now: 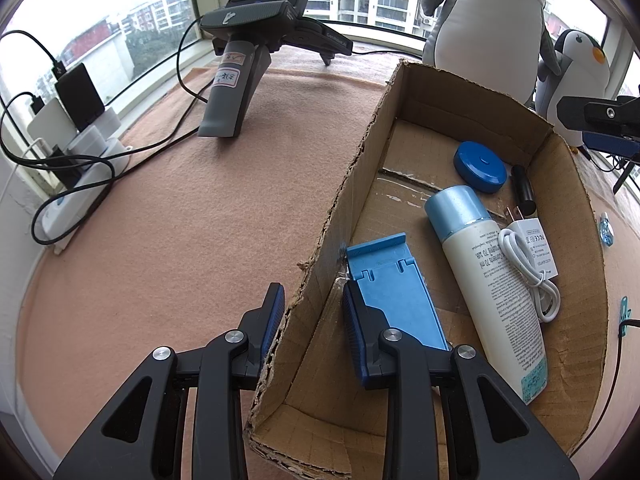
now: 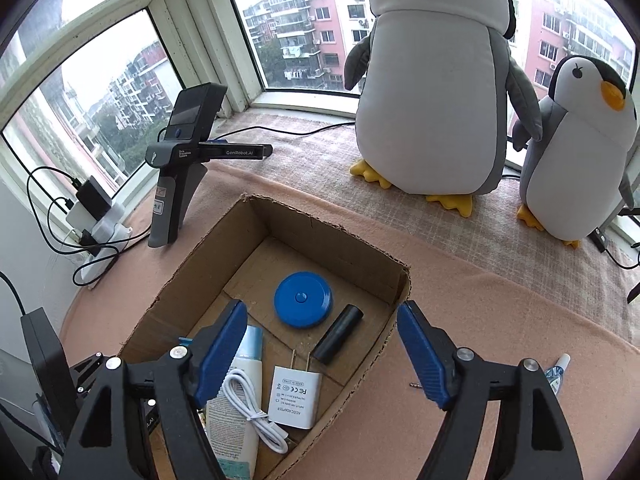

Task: Organize rigid objects
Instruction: 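Carry the black cylinder into the box and open the right gripper, then move the right gripper to the small blue sanitizer bottle and grasp it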

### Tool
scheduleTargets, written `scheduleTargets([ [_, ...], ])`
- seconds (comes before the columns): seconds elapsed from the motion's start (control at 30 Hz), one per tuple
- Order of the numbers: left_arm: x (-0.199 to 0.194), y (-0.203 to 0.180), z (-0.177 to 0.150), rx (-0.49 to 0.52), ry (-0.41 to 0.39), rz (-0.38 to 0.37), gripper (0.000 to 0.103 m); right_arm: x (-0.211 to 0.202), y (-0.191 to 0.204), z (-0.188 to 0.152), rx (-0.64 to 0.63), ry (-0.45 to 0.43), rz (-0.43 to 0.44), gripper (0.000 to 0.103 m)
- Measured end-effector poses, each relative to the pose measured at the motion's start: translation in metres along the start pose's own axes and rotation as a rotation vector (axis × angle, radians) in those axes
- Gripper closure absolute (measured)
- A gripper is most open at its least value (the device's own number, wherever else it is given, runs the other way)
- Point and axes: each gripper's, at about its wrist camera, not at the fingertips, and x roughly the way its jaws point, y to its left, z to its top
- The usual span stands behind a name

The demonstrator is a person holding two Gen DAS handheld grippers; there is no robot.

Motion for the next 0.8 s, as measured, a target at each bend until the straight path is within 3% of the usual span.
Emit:
scheduleTargets([
  [0.47,0.000,0.000,0.000,0.001,0.000,0.000,0.075,-0.009,-0.010,-0.004,-0.016,0.010,-0.049,0.029],
  [0.8,0.000,0.000,-0.001,0.001,-0.001,0.000,0.075,-0.029,-0.070,-0.020,0.104,0.027,-0.077,0.029],
])
